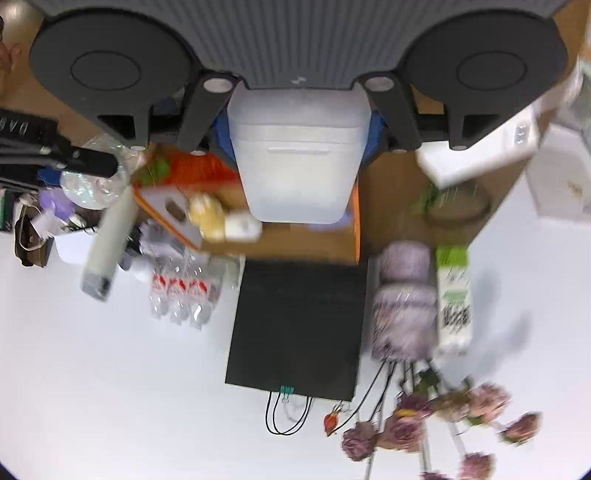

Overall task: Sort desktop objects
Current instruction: 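Carry the bag and plastic box into the cardboard box and release both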

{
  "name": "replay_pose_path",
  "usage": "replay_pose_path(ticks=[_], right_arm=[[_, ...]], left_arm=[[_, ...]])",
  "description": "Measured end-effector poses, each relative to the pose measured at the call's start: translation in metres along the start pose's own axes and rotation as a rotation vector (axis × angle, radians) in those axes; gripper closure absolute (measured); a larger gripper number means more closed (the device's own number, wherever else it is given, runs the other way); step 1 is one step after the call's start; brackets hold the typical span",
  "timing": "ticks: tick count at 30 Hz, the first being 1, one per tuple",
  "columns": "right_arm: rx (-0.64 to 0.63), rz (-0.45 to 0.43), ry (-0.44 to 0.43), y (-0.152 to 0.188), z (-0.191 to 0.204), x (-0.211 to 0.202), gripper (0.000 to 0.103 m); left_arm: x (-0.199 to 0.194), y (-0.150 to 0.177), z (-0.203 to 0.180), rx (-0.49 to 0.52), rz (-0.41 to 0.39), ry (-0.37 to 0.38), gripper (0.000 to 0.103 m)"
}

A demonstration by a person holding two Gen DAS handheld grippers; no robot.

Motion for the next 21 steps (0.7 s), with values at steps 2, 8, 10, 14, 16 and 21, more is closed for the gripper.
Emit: replay_pose_path(ticks=[2, 8, 10, 14, 16, 21], right_arm=[[-0.022, 0.007, -0.013, -0.034, -0.009, 0.036, 0.06], [0.152, 0.191, -0.007, -0.104, -0.071, 0.207, 0.062], [0.262, 0.271, 0.018, -0.096, -0.1, 0.258, 0.062], [0.381, 0.374, -0.011, -0.075, -0.131, 0.317, 0.058], [0.385, 0.414, -0.008, -0.067, -0.139, 0.333, 0.046], [0.433, 0.387, -0.068, -0.072, -0.141, 0.334, 0.028]], left_arm=[[0.044, -0.038, -0.005, 0.017, 0.043, -0.003, 0.036], [0.193, -0.081, -0.013, 0.048, 0.199, -0.11, 0.036], [0.227, -0.075, -0.011, 0.034, 0.264, -0.093, 0.036], [0.252, -0.073, -0.008, 0.055, 0.258, -0.097, 0.028], [0.254, -0.073, -0.008, 0.064, 0.292, -0.051, 0.019], [0.213, -0.1, 0.004, 0.126, 0.226, -0.039, 0.004]])
Point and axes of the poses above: each gripper's, at about its wrist camera, not at the fingertips, and x roughly the way its jaws point, z to its left, y to its underside, the point moved 9 cm from there along x, roughly the way its jaws point, and after that the axes turned 11 degrees about -y, right-handed, at the moved point
